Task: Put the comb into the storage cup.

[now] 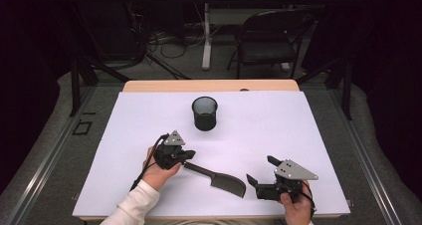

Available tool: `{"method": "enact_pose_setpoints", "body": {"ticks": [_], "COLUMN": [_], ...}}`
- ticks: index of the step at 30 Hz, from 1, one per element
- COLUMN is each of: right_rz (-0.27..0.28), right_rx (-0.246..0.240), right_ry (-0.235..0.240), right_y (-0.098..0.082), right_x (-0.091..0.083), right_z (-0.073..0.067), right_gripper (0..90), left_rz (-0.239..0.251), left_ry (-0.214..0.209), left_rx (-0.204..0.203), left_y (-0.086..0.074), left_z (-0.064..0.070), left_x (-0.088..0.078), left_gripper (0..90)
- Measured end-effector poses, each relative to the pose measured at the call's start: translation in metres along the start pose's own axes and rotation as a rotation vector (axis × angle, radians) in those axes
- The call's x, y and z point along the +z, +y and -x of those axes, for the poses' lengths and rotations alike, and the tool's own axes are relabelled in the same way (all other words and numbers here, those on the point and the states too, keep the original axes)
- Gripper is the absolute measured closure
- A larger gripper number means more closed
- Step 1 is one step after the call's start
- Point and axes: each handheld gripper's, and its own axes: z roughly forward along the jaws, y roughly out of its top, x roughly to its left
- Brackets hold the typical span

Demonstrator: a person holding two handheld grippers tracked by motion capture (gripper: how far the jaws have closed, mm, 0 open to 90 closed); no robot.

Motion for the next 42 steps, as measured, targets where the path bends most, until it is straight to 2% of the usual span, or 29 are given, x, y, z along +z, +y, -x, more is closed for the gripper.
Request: {"method": "enact_pose_setpoints", "body": {"ticks": [11,20,42], "right_rz": [-0.003,-0.006,-0.006], "right_rx": [0.005,0.002,0.003], "right_ry": [0.002,0.005,0.005], "right_y": [0.000,0.000,-0.001], "right_x": [0.001,0.001,0.001], "right_z": [0.000,0.000,0.000], "right_gripper": [9.1,9.1,9.2], "left_rz": [-0.050,-0.075,-0.128], "left_ry": [0.024,0.034,0.015], "left_rx": [0.024,0.026,0.047], "left_y": [-0.003,-0.006,-0.011], "left_z": [0.001,0.000,0.003], "left_x": [0.012,0.018,0.020], "left_gripper": [90.0,90.0,90.0]}}
